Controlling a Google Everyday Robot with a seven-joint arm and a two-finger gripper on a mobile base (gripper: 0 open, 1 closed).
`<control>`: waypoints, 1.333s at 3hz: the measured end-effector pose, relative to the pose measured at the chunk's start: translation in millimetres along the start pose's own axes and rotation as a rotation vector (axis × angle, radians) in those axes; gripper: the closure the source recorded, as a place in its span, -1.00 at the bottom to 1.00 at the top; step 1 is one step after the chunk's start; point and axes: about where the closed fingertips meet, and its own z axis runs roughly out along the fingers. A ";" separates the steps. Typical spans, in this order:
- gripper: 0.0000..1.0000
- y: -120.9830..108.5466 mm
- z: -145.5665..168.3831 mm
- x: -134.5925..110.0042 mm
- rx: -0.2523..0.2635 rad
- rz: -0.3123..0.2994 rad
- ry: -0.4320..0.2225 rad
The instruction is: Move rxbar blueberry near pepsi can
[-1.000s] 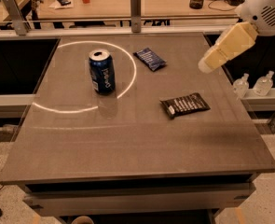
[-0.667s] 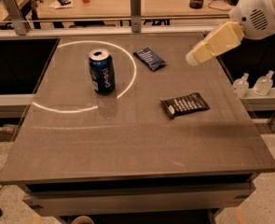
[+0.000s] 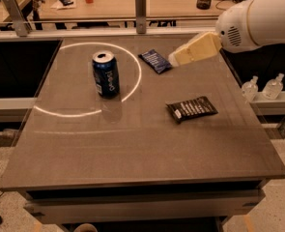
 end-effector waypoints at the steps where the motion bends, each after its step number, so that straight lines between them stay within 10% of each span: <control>1: -1.00 -7.5 23.7 4.1 0.050 0.035 -0.013; 4: -1.00 -45.5 64.5 12.0 0.028 -0.077 0.071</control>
Offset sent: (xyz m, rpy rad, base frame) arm 0.0765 -0.0094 -0.0617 -0.0488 0.0226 -0.0917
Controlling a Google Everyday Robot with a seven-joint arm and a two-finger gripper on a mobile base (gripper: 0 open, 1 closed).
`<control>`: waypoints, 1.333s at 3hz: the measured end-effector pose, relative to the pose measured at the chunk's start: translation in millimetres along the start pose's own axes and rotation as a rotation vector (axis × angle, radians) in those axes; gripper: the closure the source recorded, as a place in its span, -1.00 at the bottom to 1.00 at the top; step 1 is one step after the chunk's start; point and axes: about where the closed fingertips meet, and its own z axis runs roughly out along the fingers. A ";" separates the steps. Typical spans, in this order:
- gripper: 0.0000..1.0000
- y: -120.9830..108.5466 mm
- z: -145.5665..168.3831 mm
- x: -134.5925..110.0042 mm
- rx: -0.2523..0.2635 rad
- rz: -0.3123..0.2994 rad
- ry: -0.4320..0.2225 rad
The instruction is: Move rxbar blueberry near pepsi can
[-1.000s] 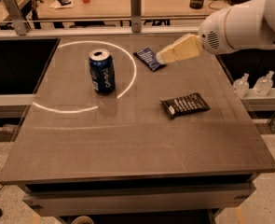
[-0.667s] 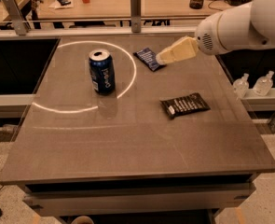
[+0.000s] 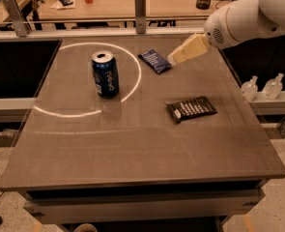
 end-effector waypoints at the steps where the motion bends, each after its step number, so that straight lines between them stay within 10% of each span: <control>1: -1.00 2.6 4.6 0.5 -0.012 0.002 -0.008; 4: -1.00 -5.0 58.1 -4.3 -0.093 -0.106 0.025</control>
Offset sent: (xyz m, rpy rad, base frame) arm 0.0260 0.0153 -0.0246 -0.0553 -0.0603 0.1101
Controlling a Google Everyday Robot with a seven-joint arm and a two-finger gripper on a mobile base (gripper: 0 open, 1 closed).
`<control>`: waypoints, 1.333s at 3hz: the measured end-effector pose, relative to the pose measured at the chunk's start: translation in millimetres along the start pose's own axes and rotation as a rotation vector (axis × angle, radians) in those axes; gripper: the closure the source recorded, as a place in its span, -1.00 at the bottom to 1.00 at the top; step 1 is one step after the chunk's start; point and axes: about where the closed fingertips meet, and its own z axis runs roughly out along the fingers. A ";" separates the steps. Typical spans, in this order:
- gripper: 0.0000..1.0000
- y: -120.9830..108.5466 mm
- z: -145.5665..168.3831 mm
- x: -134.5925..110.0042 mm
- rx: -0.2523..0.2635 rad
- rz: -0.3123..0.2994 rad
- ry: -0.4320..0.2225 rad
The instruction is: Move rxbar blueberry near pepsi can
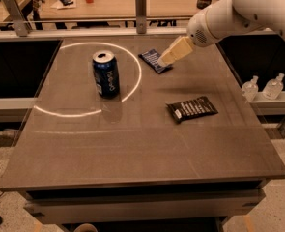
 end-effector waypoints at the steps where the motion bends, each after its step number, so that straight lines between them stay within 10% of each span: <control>1: -1.00 -0.9 22.8 2.9 -0.059 0.011 0.051; 4: -1.00 18.9 69.3 22.8 -0.128 0.123 0.071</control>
Offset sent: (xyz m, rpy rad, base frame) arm 0.0225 0.0289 -0.0524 0.0140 0.2234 0.0285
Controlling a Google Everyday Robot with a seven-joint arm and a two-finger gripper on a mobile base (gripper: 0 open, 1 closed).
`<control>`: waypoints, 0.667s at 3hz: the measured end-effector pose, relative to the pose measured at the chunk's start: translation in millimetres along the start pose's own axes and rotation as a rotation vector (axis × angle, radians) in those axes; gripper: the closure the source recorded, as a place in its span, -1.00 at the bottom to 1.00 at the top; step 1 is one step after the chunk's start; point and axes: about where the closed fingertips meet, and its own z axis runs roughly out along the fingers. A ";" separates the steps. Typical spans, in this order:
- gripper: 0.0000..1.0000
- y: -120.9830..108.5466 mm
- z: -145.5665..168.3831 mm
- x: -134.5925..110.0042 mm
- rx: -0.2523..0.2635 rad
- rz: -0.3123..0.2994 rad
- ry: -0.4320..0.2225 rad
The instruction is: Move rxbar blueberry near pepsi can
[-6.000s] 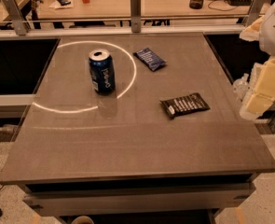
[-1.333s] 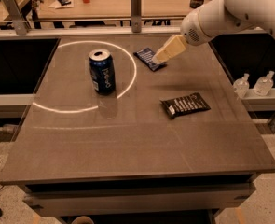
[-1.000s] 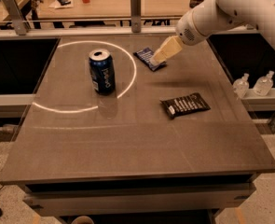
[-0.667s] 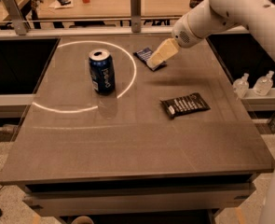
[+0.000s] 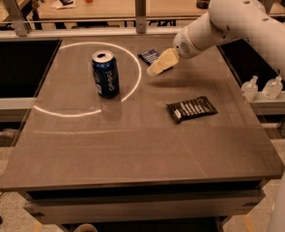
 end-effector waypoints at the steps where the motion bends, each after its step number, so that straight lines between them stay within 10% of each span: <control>1: -1.00 1.4 15.1 -4.3 -0.011 0.000 -0.031; 2: -1.00 6.6 27.3 -8.6 -0.029 -0.003 -0.050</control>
Offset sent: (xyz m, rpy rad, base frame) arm 0.0153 0.0342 -0.0168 0.0752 -0.0265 0.0398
